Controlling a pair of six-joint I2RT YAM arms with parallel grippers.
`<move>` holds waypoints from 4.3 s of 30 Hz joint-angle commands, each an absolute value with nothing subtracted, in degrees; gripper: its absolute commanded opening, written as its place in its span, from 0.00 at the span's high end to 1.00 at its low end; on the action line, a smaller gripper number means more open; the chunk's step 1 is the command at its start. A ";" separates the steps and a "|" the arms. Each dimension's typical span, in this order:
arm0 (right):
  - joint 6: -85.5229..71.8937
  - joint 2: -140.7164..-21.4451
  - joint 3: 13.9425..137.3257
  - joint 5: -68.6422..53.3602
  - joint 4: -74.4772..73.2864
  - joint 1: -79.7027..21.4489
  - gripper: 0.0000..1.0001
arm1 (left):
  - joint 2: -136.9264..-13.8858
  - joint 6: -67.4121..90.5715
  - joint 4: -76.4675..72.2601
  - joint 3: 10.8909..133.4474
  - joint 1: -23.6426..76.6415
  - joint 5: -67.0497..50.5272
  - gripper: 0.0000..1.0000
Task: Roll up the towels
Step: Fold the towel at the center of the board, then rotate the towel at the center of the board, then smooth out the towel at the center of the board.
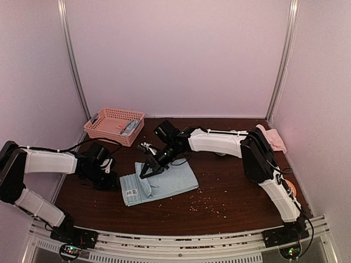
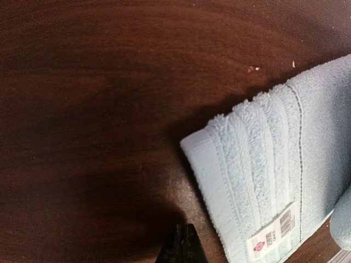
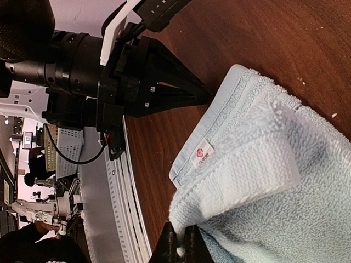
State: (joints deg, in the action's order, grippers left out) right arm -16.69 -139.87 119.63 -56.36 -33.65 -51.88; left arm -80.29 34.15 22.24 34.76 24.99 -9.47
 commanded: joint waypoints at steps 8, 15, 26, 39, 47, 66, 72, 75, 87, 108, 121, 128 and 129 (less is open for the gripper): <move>-24.00 -144.40 122.96 -57.69 -25.32 -54.06 1.00 | -80.61 33.85 19.91 33.20 25.40 -10.83 1.00; -25.88 -142.34 121.55 -56.60 -23.15 -54.46 1.00 | -80.33 34.00 19.68 32.87 25.34 -10.87 1.00; -31.00 -144.31 121.65 -57.17 -18.72 -56.16 1.00 | -80.11 34.00 19.63 32.64 25.40 -10.74 1.00; -31.67 -147.64 122.81 -59.23 -15.37 -56.07 0.77 | -75.67 35.14 22.22 33.04 25.34 -9.97 1.00; -22.25 -142.27 119.98 -59.06 -23.63 -54.42 0.69 | -68.38 36.24 29.45 39.97 25.40 -3.27 1.00; 2.10 -139.10 115.84 -49.44 -40.79 -39.07 0.86 | -82.75 32.43 21.83 42.99 28.47 -16.16 1.00; 3.68 -138.02 110.28 -44.88 -40.16 -38.94 0.86 | -86.96 34.00 23.77 40.47 28.48 -10.21 1.00; 3.63 -137.76 108.90 -40.90 -40.99 -38.94 0.86 | -89.69 34.15 22.49 41.18 28.47 -8.87 1.00; 20.07 -118.17 83.84 -44.24 -50.79 -39.42 0.88 | -114.36 22.23 24.26 75.24 28.45 -5.45 1.00; 23.76 -111.32 89.10 -50.11 -51.17 -23.03 0.82 | -99.51 20.30 18.40 68.53 49.81 -19.45 0.95; 23.69 -108.38 85.23 -51.21 -49.36 -23.02 0.81 | -108.17 20.96 16.70 64.41 56.82 -22.09 1.00; 22.84 -108.94 85.05 -53.05 -48.69 -23.11 0.81 | -108.28 19.83 16.80 61.55 57.83 -21.10 1.00; 22.57 -109.17 85.26 -53.56 -48.66 -23.24 0.81 | -108.28 19.72 17.12 61.53 57.83 -20.66 1.00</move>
